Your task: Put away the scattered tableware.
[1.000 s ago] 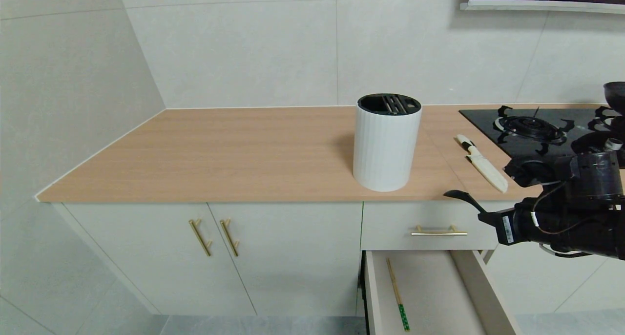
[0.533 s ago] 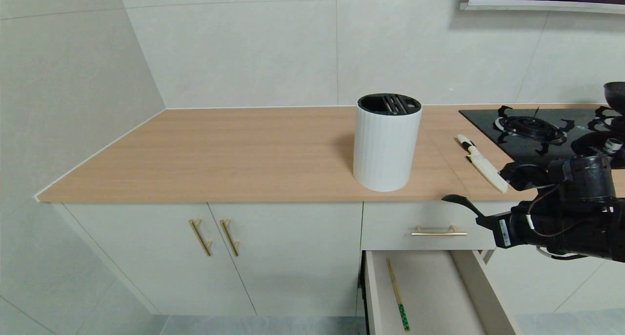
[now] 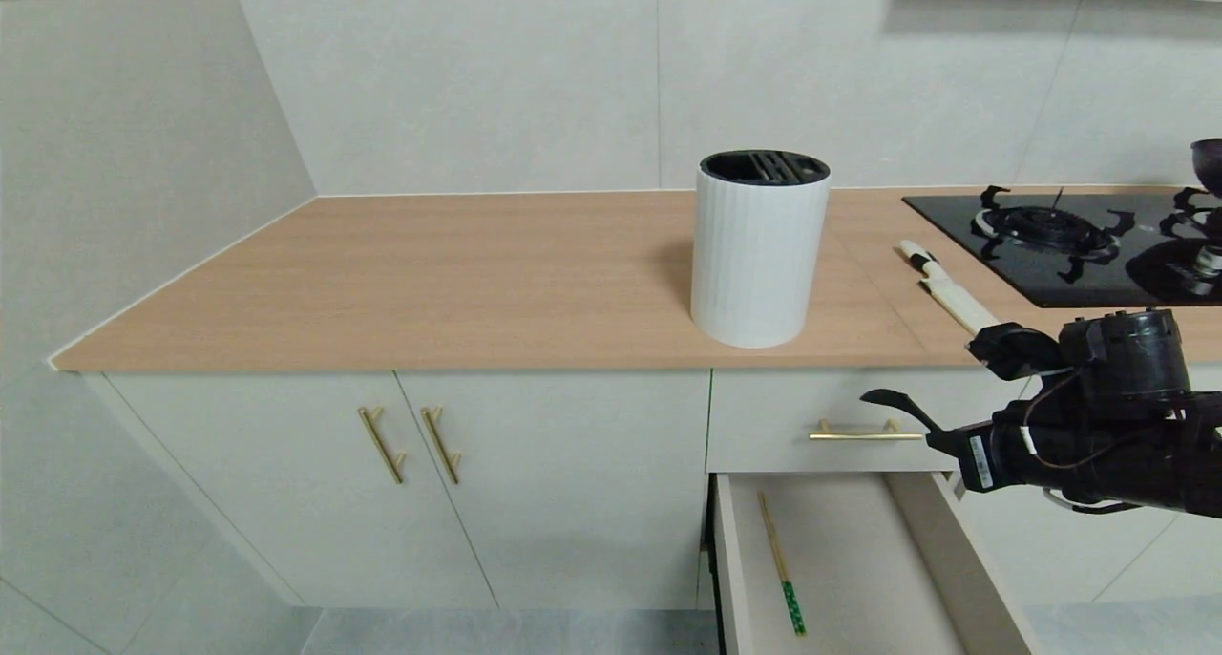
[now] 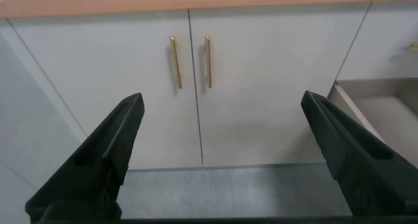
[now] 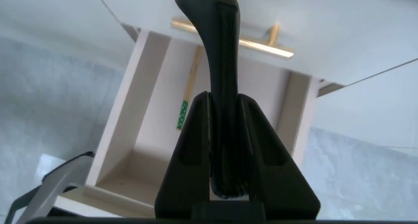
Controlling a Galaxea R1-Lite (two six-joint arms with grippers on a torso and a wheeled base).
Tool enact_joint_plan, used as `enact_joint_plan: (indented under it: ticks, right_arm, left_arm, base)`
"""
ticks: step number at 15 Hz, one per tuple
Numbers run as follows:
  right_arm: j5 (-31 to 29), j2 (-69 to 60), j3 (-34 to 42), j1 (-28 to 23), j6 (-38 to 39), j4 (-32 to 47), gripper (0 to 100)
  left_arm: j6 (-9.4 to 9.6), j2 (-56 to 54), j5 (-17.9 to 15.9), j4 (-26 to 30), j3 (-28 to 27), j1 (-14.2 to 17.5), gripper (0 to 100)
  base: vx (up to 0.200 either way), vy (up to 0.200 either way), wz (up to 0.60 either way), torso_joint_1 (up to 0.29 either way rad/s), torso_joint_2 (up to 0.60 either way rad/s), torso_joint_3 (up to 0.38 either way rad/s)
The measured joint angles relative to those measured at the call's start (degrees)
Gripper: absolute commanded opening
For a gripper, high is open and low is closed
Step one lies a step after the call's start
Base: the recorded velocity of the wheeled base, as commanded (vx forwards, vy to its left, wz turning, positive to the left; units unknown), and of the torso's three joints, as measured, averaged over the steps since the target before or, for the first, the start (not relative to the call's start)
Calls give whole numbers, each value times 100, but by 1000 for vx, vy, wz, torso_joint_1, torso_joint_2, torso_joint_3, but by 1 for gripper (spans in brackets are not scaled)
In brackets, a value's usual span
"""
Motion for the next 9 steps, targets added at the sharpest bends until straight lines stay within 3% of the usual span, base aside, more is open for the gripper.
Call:
enact_joint_plan:
  ticks: [3,9]
  right_arm:
    - [-2,46,10,26,-2,2,0]
    - [-11,201,10,30,0,-2,0]
  left_arm:
    - [0,0,0,0,-2,4,100]
    - [0,0,0,0,0,4,100]
  base:
    - [0,0,0,-136,313,180]
    - [0,0,0,-15,39,25]
